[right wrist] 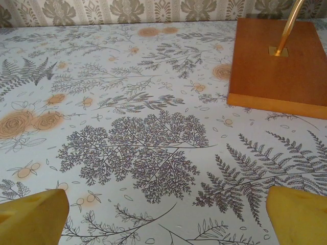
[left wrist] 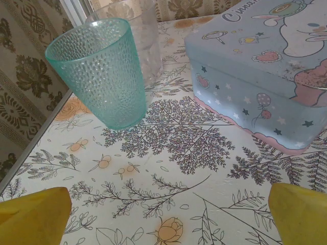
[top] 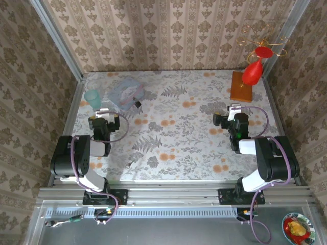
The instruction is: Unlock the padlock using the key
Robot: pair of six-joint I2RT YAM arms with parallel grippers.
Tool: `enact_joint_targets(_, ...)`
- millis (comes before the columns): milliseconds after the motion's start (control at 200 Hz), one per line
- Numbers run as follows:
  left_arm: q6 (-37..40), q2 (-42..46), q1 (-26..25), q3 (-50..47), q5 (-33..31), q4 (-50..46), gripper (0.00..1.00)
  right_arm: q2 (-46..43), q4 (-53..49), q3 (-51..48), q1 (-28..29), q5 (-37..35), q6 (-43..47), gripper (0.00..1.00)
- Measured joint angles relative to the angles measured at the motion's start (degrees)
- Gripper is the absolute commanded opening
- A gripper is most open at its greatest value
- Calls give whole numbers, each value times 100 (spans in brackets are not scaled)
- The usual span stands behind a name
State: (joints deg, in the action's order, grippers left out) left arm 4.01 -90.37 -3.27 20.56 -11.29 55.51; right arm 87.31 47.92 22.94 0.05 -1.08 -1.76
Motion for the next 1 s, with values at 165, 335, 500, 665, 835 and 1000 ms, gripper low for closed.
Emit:
enact_joint_targets(165, 0, 0, 0, 0, 0, -2, 100, 0, 0, 0, 0, 0, 2, 100)
enact_joint_targets(335, 0, 0, 0, 0, 0, 0, 100, 0, 0, 0, 0, 0, 0, 100)
enact_joint_targets(500, 0, 0, 0, 0, 0, 0, 100, 0, 0, 0, 0, 0, 0, 100)
enact_joint_targets(665, 0, 0, 0, 0, 0, -2, 100, 0, 0, 0, 0, 0, 0, 100)
enact_joint_targets(835, 4, 35, -11, -2, 9, -20, 100, 0, 0, 0, 0, 0, 0, 100)
enact_joint_targets(1000, 177, 1416, -424, -98, -26, -813, 100, 0, 2, 0, 2, 0, 4, 100)
